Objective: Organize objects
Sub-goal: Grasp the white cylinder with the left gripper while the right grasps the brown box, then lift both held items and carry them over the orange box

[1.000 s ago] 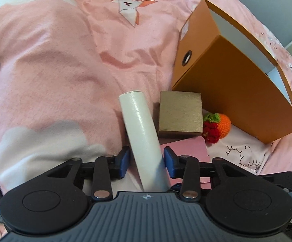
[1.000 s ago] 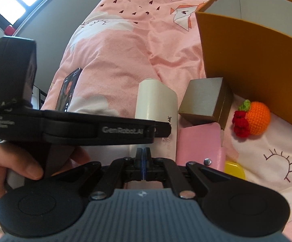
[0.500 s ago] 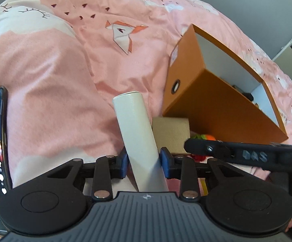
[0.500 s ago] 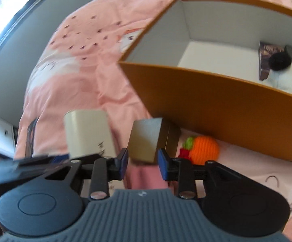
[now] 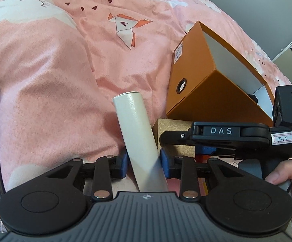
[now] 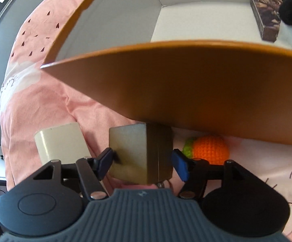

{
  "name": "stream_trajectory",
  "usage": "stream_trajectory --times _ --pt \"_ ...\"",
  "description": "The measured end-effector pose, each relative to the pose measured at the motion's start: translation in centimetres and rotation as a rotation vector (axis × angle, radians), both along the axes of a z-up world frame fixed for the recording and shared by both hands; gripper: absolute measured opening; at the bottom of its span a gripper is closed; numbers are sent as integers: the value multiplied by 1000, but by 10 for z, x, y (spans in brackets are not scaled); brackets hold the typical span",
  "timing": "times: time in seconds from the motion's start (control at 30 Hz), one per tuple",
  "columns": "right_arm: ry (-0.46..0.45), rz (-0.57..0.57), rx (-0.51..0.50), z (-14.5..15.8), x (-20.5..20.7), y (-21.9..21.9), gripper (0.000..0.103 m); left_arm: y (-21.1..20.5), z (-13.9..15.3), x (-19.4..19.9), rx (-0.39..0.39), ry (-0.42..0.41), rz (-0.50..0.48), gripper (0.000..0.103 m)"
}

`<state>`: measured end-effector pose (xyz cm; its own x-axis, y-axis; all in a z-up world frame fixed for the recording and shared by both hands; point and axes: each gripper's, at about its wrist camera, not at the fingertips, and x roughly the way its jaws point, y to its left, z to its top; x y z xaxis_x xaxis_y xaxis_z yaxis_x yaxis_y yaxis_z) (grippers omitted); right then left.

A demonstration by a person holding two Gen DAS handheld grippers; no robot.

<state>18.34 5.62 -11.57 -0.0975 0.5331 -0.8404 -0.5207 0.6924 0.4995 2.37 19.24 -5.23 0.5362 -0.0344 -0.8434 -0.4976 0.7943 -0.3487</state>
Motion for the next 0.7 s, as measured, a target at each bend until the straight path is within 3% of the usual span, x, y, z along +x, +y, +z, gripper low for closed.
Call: stream_trajectory --times 0.13,0.23,0.33,0.57,0.7 --pt "16 1 35 -5 2 2 65 2 -1 -1 -8 -2 -2 37" --pt "-8 12 59 0 0 -1 53 1 0 -2 -4 -8 -4 37" --pt "-36 24 92 11 -4 -7 50 -1 2 -3 7 -18 -7 37" --pt "-296 78 132 62 -33 -23 49 -17 27 -7 79 -85 -39 34" --pt "-386 75 174 95 -42 -44 49 -32 54 -8 122 -144 -88 32"
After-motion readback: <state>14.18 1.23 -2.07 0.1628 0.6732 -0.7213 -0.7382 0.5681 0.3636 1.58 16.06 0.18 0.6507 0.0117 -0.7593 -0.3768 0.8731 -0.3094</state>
